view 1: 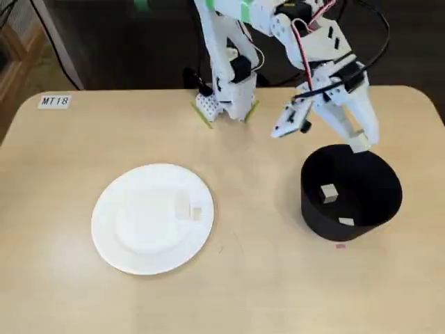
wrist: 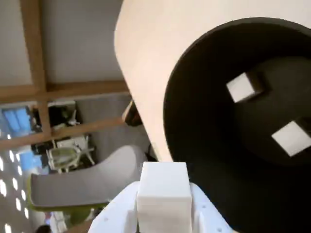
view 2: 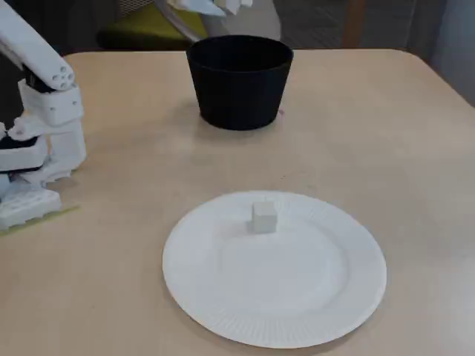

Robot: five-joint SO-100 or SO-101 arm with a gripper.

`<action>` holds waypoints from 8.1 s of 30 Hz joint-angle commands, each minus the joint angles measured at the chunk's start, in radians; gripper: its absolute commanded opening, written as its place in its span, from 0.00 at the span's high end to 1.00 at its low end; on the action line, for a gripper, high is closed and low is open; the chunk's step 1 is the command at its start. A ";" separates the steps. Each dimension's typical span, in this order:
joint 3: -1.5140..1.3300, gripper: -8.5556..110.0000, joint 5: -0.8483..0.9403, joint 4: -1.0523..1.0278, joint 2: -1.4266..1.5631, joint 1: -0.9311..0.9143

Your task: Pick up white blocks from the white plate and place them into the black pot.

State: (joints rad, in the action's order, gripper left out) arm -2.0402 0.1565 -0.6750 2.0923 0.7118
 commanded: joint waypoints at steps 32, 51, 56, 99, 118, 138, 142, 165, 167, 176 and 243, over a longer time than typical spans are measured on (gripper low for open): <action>0.043 0.95 0.129 -0.465 0.247 -0.626; 0.110 0.76 0.255 -0.552 -0.195 -0.994; 0.181 0.68 0.276 -0.535 -0.296 -1.002; 0.272 0.95 0.110 0.048 -0.094 -0.888; 0.106 0.95 0.041 0.137 0.198 -0.468; -0.216 0.95 0.023 0.137 0.278 -0.077; -0.218 0.95 0.021 0.058 0.278 -0.064; -0.236 0.59 0.061 0.063 0.221 -0.060; -0.236 0.60 0.061 0.061 0.227 -0.063; 0.043 0.95 0.055 -0.264 0.295 -0.215; -0.946 0.95 -0.074 -0.367 1.161 -0.692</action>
State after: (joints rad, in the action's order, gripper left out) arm -2.9913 0.0736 -1.0600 3.2490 0.0169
